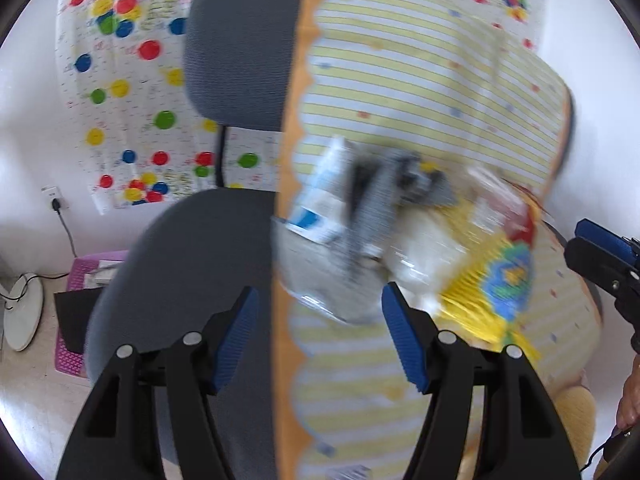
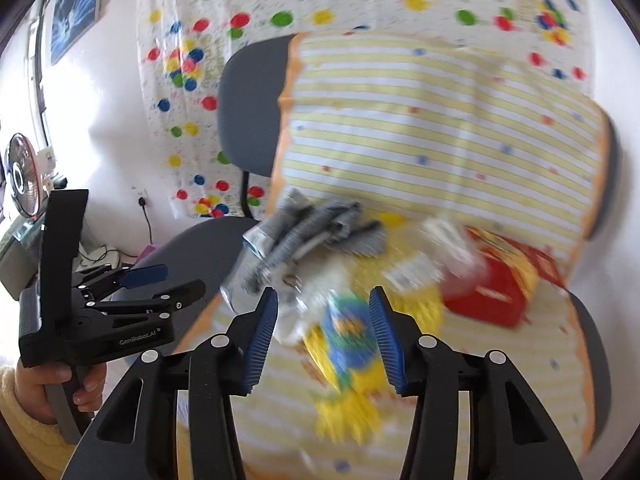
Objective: Collect trash
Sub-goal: 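Return to the chair and grasp the grey cloth with the right gripper, then lift the grey cloth with the right gripper while the left gripper grasps the white wrapper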
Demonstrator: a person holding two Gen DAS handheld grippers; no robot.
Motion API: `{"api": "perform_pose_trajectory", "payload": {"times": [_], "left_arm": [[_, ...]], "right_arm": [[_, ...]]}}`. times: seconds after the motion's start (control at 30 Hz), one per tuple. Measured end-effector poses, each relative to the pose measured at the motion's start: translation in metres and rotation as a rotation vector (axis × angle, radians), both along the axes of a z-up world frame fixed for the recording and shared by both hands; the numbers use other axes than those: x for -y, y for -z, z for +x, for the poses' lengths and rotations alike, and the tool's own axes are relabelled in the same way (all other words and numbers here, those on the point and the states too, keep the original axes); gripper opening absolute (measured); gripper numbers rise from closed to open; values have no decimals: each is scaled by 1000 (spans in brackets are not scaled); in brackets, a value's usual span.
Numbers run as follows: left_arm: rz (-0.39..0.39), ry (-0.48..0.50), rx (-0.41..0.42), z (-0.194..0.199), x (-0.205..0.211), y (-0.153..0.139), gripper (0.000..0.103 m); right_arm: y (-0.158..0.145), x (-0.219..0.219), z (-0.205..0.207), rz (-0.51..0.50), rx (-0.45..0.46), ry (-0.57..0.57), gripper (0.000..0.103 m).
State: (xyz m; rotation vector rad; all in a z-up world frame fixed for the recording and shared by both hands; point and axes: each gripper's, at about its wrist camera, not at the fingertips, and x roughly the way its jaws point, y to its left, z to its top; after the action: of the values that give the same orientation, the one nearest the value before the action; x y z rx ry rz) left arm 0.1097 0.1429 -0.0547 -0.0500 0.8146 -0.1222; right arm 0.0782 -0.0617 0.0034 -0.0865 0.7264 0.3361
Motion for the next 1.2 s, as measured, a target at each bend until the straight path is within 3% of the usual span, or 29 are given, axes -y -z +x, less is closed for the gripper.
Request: {"api": "perform_pose_trajectory", "payload": {"times": [0.23,0.37,0.57,0.63,0.67,0.83,1.0,1.2], "left_arm": [[-4,-30,-24,51,-30,12,63],[-20,-23,-49,76,-36,25,63],[-37,-3,-70,99,-40,36,63],[-41,-7,-77,102,-42,39,63],[-40,-11,-81,102,-43,40,63],[-31,-19,-82,92,-46,38,63],[-31,24,-58,85,-34,24,63],[-17,73,-38,94,-4,11,63]], "right_arm": [[23,-47,67,-26,-77,-13,49],[42,-66,95,-45,-109,-13,39],[66,-74,127,-92,-156,59,39],[69,-73,129,-86,-159,60,27],[69,-72,128,-73,-157,54,9],[46,-51,110,-12,-80,80,4],[-1,-15,78,26,47,130,4],[-38,27,48,-2,136,185,4]]}}
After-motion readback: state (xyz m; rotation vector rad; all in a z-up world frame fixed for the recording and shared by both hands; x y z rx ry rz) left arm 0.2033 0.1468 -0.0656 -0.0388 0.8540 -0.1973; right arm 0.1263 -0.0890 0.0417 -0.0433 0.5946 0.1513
